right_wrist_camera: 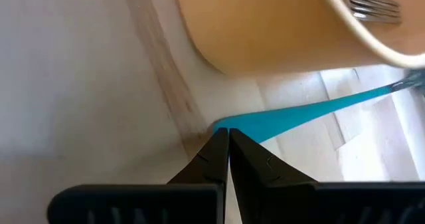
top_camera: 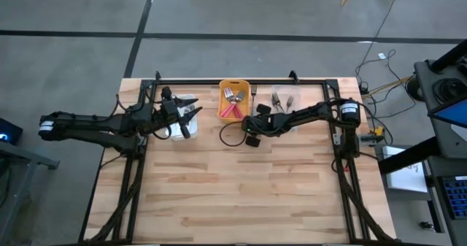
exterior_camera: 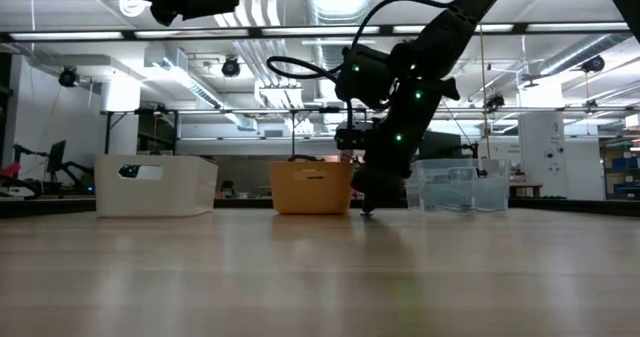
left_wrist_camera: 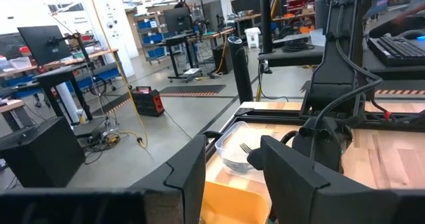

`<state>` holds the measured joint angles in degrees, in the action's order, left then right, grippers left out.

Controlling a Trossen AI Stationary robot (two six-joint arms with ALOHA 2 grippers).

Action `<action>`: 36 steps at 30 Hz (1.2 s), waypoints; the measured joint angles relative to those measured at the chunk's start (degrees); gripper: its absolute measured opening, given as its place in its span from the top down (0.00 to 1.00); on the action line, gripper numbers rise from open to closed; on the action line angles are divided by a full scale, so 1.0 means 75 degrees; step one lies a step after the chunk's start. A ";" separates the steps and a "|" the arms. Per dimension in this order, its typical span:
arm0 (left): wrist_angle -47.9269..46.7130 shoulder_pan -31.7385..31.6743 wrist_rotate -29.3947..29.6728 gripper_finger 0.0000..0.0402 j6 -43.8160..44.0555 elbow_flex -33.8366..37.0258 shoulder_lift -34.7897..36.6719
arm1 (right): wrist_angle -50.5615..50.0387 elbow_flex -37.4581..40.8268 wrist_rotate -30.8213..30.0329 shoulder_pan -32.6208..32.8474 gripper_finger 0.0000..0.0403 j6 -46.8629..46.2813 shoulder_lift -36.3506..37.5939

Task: Sort silverware by color (type)
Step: Put the blue fork into the transparent bin

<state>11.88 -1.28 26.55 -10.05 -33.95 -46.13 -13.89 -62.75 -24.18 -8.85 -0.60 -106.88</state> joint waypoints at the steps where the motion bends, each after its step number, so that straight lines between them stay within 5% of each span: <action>1: 0.0000 0.0002 0.0000 0.69 -0.0002 0.0000 0.0000 | -0.0026 -0.0023 0.0012 0.0026 0.98 0.0009 0.0001; 36: 0.0001 0.0001 0.0000 0.69 -0.0022 0.0003 0.0006 | -0.0045 -0.0150 0.0215 0.0289 0.98 -0.0341 -0.0016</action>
<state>11.89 -1.27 26.55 -10.22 -33.93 -46.09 -14.23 -63.88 -22.57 -6.68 -3.16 -107.00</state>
